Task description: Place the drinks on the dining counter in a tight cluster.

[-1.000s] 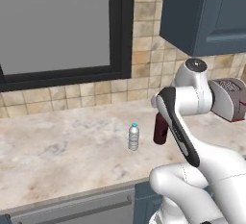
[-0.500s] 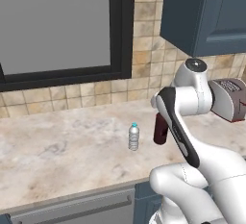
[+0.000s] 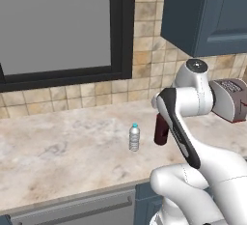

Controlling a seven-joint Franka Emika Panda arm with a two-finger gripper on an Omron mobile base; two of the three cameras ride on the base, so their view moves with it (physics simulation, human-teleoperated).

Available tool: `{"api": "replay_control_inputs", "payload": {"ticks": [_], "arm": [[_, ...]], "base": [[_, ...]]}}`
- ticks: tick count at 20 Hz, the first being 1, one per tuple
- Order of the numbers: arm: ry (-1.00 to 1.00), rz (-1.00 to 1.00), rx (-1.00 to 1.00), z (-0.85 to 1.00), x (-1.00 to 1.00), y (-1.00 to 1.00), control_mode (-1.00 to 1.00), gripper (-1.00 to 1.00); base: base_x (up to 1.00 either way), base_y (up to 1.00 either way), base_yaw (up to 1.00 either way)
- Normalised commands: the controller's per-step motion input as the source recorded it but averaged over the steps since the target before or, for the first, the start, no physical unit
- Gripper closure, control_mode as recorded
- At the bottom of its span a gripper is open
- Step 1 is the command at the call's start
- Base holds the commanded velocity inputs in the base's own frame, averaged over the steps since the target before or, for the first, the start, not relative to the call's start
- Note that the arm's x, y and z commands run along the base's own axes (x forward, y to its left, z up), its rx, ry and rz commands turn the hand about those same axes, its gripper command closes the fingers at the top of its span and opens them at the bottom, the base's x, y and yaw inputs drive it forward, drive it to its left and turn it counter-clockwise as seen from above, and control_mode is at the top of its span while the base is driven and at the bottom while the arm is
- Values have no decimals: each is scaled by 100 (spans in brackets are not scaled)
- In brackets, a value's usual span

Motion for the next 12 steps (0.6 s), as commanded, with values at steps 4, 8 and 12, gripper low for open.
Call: {"api": "replay_control_inputs", "payload": {"ticks": [4, 8, 12], "arm": [[4, 2, 0, 0, 31, 0, -100, -100], [24, 8, -2, 17, 72, 0, -100, -100], [15, 8, -1, 4, 43, 0, -100, -100]], "base": [[0, 0, 0], [0, 0, 0], [0, 0, 0]]}}
